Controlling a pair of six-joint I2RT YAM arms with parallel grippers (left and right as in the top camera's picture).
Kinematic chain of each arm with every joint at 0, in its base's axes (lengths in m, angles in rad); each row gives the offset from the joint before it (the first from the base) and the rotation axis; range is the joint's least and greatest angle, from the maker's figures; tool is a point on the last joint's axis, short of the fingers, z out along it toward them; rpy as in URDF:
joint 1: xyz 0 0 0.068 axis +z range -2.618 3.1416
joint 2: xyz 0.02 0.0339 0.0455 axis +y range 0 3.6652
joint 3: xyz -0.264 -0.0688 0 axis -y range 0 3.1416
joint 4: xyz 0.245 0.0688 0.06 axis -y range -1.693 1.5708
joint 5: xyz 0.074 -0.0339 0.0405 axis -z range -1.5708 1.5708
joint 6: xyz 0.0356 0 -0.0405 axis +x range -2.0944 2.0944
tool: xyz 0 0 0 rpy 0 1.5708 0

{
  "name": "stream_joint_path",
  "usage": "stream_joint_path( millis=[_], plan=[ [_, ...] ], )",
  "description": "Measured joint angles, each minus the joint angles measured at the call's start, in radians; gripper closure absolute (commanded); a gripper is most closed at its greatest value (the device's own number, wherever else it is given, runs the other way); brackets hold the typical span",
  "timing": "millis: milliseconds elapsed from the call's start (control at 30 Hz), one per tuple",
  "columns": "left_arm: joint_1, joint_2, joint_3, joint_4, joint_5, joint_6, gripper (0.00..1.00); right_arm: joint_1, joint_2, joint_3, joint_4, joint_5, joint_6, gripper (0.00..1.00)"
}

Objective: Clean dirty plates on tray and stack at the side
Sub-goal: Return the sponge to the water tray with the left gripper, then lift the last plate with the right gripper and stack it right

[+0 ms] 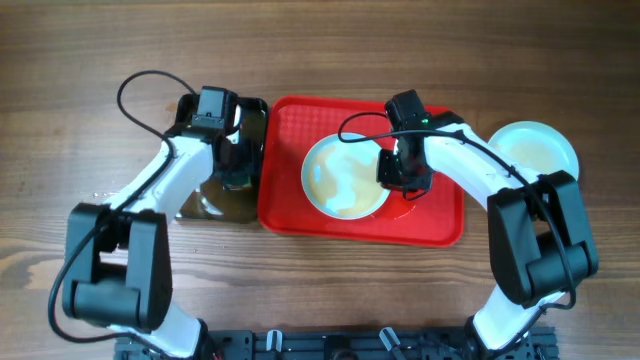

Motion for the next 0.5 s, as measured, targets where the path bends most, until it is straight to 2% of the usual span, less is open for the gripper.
stream_joint_path(
  millis=[67, 167, 500],
  plan=[
    [0.0, -0.003, 0.0, -0.086, 0.011, -0.006, 0.19, 0.0, 0.0, 0.0, 0.01, -0.001, 0.0, 0.76],
    [0.001, -0.003, 0.0, -0.089, 0.016, -0.006, 0.17, 0.0, 0.0, -0.008, 0.037, -0.005, -0.004, 0.96],
    [0.006, -0.003, 0.0, -0.089, 0.014, -0.01, 0.12, -0.004, -0.01, -0.019, 0.092, -0.114, -0.094, 0.96]
  ],
)
